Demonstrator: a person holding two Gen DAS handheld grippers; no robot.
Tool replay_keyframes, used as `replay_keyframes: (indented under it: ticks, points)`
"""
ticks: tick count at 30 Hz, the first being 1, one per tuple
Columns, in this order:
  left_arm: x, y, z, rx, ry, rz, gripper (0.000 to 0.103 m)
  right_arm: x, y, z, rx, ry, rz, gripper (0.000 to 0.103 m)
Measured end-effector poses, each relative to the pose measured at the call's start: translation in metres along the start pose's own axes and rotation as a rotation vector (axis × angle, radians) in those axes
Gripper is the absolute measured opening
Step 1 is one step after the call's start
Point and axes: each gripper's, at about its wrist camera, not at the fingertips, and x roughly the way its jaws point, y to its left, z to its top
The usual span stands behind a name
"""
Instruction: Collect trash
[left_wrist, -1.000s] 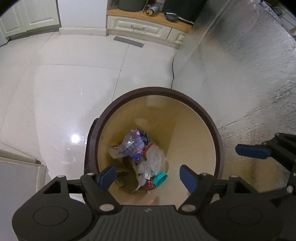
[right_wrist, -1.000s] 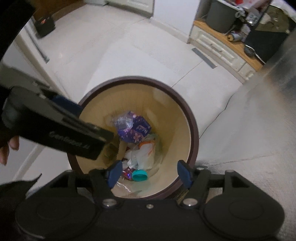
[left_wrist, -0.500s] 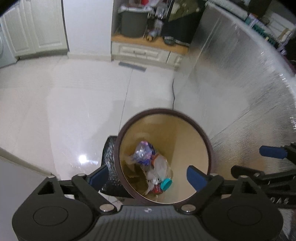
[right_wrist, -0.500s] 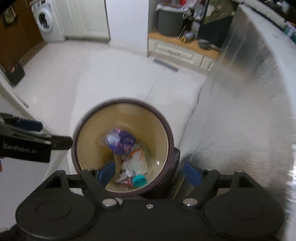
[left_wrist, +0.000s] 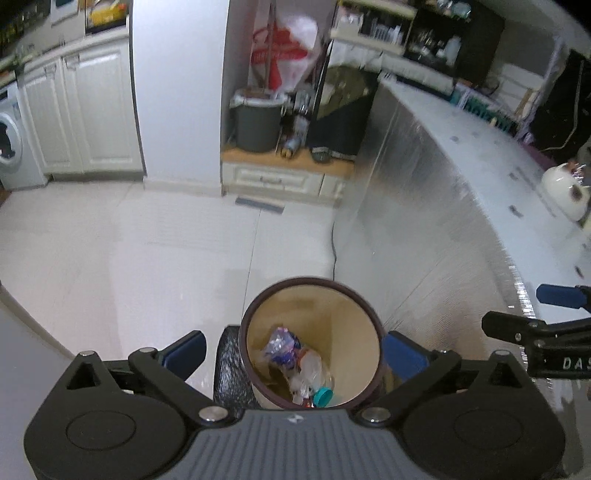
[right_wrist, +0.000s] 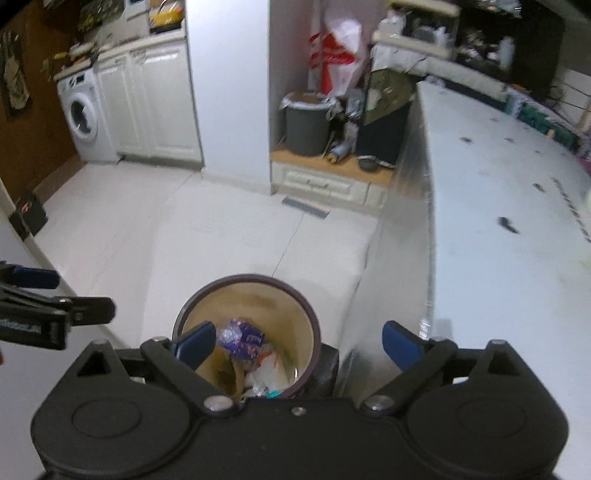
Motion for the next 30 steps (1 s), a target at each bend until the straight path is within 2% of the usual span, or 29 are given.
replay_keyframes:
  ticks: [6,12,14,18,23,30]
  points:
    - [-0.044,-0.013,-0.015,0.013,-0.076,0.006,0.101,-0.052,-0.018,-0.017,0.068,-0.085,0.011,0.103]
    - [-0.079,-0.026,-0.041,0.044,-0.135,0.051,0.101,-0.095,-0.021,-0.041,0.087,-0.159,-0.082,0.103]
    - [-0.087,-0.027,-0.047,0.032,-0.140,0.068,0.101,-0.103,-0.023,-0.046,0.092,-0.165,-0.107,0.103]
    - [-0.105,-0.028,-0.064,0.016,-0.158,0.052,0.102,-0.127,-0.023,-0.065,0.094,-0.205,-0.125,0.103]
    - [-0.123,-0.037,-0.085,0.040,-0.190,0.121,0.103,-0.150,-0.017,-0.092,0.119,-0.244,-0.141,0.103]
    - [-0.139,-0.044,-0.109,0.013,-0.214,0.121,0.103,-0.171,-0.011,-0.121,0.143,-0.276,-0.189,0.103]
